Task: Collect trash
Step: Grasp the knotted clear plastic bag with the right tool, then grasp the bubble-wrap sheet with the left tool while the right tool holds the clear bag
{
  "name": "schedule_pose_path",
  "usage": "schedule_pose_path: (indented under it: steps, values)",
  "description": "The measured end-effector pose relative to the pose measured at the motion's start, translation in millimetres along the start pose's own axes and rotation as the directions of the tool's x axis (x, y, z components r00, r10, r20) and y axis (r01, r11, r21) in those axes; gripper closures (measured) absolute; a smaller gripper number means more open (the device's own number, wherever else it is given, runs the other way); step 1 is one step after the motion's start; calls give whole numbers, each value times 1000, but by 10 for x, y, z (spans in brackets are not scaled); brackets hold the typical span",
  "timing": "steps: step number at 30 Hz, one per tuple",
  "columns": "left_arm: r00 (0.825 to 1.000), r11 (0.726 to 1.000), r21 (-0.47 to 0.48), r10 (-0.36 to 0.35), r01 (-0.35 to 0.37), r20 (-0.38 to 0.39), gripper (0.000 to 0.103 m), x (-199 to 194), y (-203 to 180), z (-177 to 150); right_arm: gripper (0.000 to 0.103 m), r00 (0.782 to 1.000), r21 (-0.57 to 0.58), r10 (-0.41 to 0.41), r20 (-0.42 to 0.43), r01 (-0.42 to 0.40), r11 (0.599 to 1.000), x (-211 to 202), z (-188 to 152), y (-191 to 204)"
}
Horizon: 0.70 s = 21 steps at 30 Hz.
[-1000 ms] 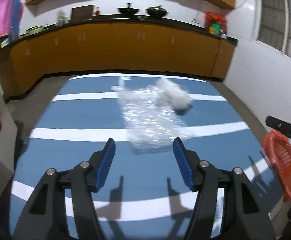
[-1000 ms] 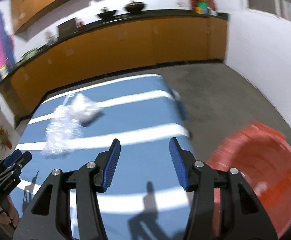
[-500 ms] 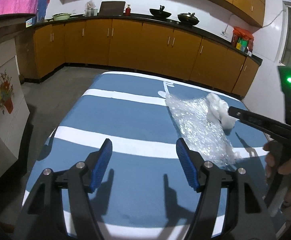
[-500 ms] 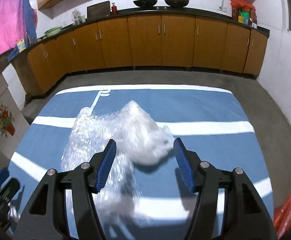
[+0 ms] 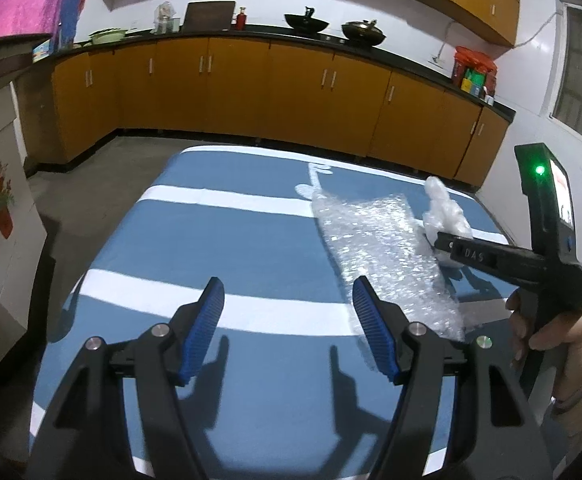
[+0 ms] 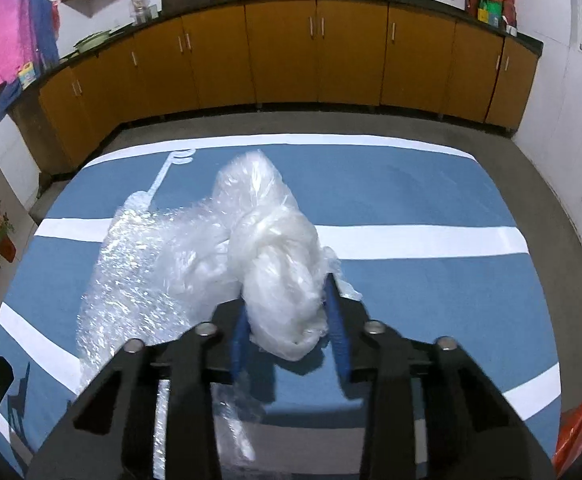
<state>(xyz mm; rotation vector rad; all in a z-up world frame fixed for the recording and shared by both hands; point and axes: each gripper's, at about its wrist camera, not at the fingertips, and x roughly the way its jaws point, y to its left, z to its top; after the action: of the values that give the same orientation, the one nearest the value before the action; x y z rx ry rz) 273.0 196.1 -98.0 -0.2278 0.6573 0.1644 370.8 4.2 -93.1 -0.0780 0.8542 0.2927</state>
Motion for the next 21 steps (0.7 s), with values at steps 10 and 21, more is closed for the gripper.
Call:
schedule_pose_path:
  steps: [10,21]
  values:
    - [997,994,92,-55,60,-51,37,286,-551,121,78,998,74,-33,54,29,997,-401,-236,-429]
    - [977,991,129,-15,43,-213,39,756,-832,33,77,998,138,-47,32,42,990,-615,-479,-777]
